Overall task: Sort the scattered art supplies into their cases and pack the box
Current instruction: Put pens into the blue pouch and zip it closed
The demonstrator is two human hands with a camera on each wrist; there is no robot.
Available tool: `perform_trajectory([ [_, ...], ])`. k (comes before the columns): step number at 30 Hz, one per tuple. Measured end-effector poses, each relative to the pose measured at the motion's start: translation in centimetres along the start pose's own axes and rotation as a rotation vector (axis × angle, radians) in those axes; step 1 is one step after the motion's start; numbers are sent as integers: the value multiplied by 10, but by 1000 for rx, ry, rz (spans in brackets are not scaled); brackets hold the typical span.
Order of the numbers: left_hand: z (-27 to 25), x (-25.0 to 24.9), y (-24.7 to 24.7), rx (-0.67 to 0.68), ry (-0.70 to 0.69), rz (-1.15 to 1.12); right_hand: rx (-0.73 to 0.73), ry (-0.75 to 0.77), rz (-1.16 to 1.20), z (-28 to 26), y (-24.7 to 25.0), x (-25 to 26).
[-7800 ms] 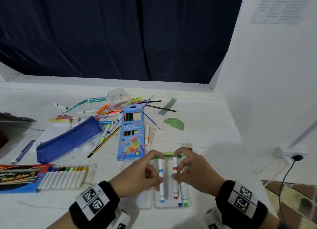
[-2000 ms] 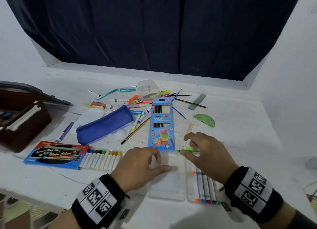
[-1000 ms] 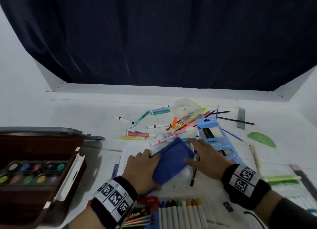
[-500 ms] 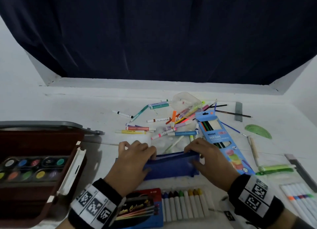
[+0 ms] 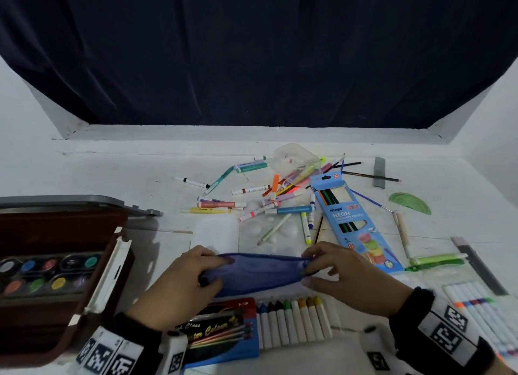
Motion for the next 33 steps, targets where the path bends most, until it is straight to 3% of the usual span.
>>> perform_trajectory([
  [2, -1, 0, -7, 87, 21, -79, 14, -51, 172, 1, 2, -1],
  [4, -2, 1, -8, 83, 40, -142, -13, -26, 298, 3, 9, -1],
  [10, -12, -1, -5, 43, 37, -322, -344, -45, 234, 25, 46, -27],
  [12, -15, -4, -7, 51, 15, -336, -264, -103, 82, 33, 41, -39],
  [15, -18, -9, -10, 53, -2, -401, -23, -128, -306, 41, 23, -48],
  [18, -21, -11, -10, 19, -6, -426, 111, -114, -467, 45, 6, -48],
  [24, -24, -4, -2, -49, 25, -516, 137, -34, -646, 51, -7, -42],
  [33, -19, 6, 10, -141, 61, -578, 173, 54, -668, 51, -13, -39],
])
Point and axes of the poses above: each hand's wrist, its own z-axis towards the middle knuckle, its own y-axis out of the back of the hand, x = y × z, the point moved 7 cm from there along z, towards the middle knuckle, and after that the axes turned 5 degrees about y, right-handed, at the moved point
